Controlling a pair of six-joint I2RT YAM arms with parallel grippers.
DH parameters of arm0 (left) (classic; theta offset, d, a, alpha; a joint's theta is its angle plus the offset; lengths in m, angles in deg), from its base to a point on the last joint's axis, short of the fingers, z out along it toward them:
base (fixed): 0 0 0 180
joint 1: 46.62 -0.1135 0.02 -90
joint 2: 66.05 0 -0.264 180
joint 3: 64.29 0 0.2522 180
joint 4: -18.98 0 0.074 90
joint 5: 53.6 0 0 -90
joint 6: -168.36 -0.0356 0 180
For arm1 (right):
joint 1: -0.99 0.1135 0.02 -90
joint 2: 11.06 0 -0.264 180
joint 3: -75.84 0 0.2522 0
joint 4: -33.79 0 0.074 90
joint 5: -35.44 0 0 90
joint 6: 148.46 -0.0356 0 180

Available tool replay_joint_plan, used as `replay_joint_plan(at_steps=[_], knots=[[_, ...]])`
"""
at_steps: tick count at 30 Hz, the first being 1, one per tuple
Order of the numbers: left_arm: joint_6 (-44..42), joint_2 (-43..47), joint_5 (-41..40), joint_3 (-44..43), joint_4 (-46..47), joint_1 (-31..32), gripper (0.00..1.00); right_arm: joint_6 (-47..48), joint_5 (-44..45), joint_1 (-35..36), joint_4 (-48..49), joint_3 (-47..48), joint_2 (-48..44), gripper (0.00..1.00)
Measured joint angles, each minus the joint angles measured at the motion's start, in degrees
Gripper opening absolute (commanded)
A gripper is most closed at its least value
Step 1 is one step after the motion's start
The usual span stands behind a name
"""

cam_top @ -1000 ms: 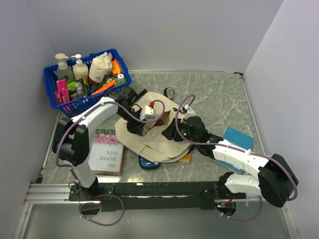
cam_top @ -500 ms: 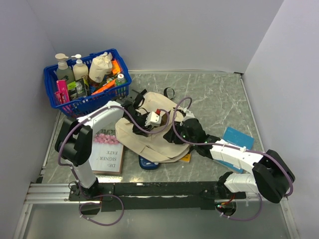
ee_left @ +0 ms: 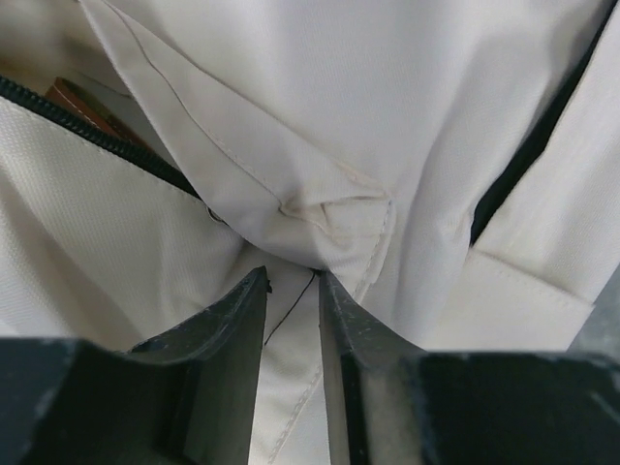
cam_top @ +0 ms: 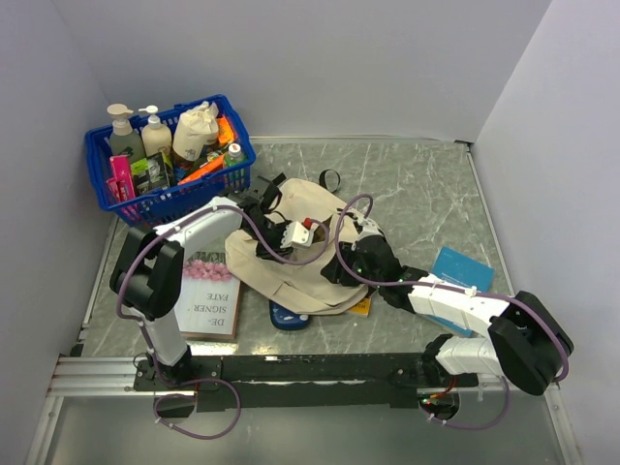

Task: Pack the student bag
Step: Zip the student bag at the center of the board.

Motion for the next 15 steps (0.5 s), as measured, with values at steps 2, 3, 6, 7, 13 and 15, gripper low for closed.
replay_joint_plan(at_steps=[2,3,6,7,13,15], knots=[[-1.79,0.0,-0.9,0.0,-0.68,0.0,0.36,0.0,0.0,0.0,0.0,-0.02,0.02,0.45],[-2.71,0.0,-1.4,0.0,-0.96,0.0,0.35,0.0,0.0,0.0,0.02,-0.04,0.04,0.45],[-4.09,0.0,-2.05,0.0,-1.44,-0.04,0.32,0.0,-0.02,0.0,0.17,-0.33,0.11,0.45],[-4.15,0.0,-2.03,0.0,-1.46,-0.04,0.29,-0.02,-0.02,0.0,0.22,-0.5,0.13,0.44],[-2.78,-0.02,-1.2,0.0,0.17,0.31,0.01,-0.02,0.0,0.0,0.26,-0.76,0.26,0.43],[-1.73,-0.31,0.09,-0.15,0.94,0.63,0.01,-0.02,0.02,0.0,0.39,-0.98,0.24,0.43]])
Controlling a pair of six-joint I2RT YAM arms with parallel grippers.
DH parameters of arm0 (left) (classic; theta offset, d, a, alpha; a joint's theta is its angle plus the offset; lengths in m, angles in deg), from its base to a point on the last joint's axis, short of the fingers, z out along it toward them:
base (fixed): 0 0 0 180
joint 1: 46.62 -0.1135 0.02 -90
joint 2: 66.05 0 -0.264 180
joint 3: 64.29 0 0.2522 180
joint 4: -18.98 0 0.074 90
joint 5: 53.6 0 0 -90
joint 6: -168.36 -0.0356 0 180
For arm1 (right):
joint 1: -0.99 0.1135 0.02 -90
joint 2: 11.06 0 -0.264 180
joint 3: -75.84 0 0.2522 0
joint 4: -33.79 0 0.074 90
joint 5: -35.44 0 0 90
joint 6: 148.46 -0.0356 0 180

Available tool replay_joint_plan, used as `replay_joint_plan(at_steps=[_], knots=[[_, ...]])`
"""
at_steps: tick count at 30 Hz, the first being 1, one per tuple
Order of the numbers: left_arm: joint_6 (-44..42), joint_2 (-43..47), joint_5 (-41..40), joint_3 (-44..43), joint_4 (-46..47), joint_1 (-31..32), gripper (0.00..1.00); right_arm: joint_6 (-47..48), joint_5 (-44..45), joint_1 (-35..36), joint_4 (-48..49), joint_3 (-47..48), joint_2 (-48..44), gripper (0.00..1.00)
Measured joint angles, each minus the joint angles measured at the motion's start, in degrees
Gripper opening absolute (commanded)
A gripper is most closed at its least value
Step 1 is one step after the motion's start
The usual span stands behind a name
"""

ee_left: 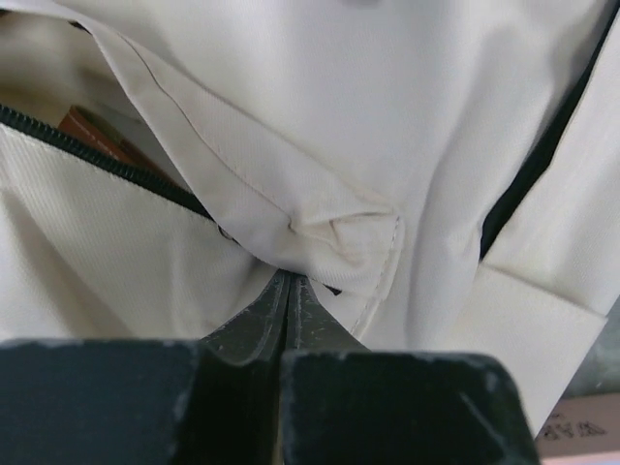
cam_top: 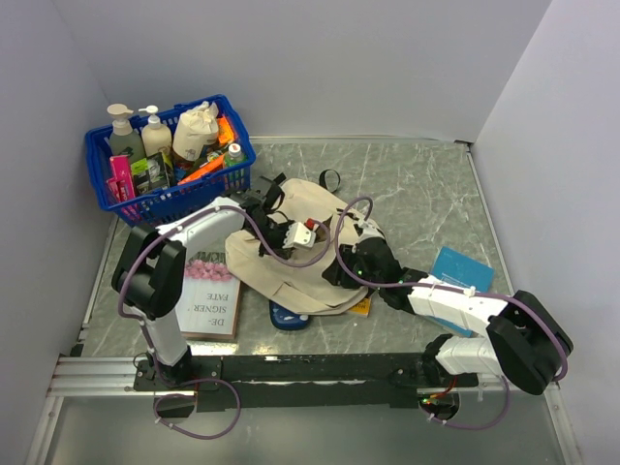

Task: Pack the student bag
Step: Zip the student bag at the center of the board.

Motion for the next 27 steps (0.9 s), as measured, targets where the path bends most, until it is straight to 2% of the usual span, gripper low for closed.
replay_joint_plan(at_steps=[11,15,20,23,24,25,27], knots=[[5.35,-0.76,3.23,-5.66,-1.36,-0.74,0.01,0.02,0.63,0.0,1.42,-2.29,-0.2,0.37],[8.55,-0.76,4.81,-10.1,0.44,-2.19,0.01,0.02,0.66,0.0,2.19,-3.32,-0.2,0.35],[12.66,-0.79,5.81,-10.82,3.04,-3.04,0.01,0.13,0.92,0.22,2.93,-4.11,-0.22,0.33],[13.86,-1.36,6.36,-11.85,3.08,-2.97,0.01,0.24,1.27,0.55,3.1,-4.66,-0.63,0.35],[13.6,-1.84,6.45,-12.72,2.51,-2.93,0.04,0.26,1.4,0.68,3.06,-4.68,-0.87,0.35],[13.31,-2.05,6.45,-13.14,2.19,-2.93,0.14,0.31,1.53,0.79,2.99,-4.68,-1.14,0.35],[12.46,-2.47,6.08,-13.79,0.94,-2.93,0.2,0.52,1.75,0.98,2.86,-4.68,-1.6,0.39]])
